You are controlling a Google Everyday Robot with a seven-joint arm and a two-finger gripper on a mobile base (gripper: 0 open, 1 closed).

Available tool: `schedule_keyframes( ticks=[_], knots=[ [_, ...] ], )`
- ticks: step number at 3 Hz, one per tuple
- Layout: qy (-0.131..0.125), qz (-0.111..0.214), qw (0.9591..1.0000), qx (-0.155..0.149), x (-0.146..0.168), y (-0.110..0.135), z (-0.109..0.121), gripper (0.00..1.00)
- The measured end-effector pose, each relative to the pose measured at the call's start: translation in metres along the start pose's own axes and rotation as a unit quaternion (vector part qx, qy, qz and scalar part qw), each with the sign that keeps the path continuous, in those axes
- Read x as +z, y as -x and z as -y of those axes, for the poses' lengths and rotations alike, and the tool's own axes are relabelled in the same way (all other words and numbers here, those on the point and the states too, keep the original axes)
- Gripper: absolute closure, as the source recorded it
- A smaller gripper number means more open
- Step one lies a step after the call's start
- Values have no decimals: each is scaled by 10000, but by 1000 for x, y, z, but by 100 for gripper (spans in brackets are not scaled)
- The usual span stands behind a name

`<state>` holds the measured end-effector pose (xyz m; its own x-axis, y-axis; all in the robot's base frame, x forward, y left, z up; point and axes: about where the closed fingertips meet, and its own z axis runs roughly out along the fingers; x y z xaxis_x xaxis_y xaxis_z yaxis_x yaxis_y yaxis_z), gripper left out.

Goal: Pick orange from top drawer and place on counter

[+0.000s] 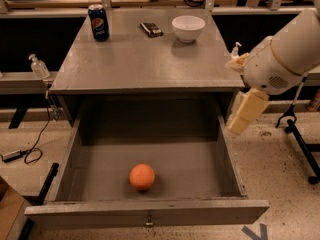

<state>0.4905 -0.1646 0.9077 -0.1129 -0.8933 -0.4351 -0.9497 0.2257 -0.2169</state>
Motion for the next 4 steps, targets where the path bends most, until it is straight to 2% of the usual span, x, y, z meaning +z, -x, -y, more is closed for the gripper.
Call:
schedule_keyframes(
  ticks=[1,2,4],
  knots=[
    [-71,53,10000,-10,3,2,5,0],
    [72,199,9998,15,21,2,-1,0],
    [461,748,9961,36,94,14,-12,0]
  ],
)
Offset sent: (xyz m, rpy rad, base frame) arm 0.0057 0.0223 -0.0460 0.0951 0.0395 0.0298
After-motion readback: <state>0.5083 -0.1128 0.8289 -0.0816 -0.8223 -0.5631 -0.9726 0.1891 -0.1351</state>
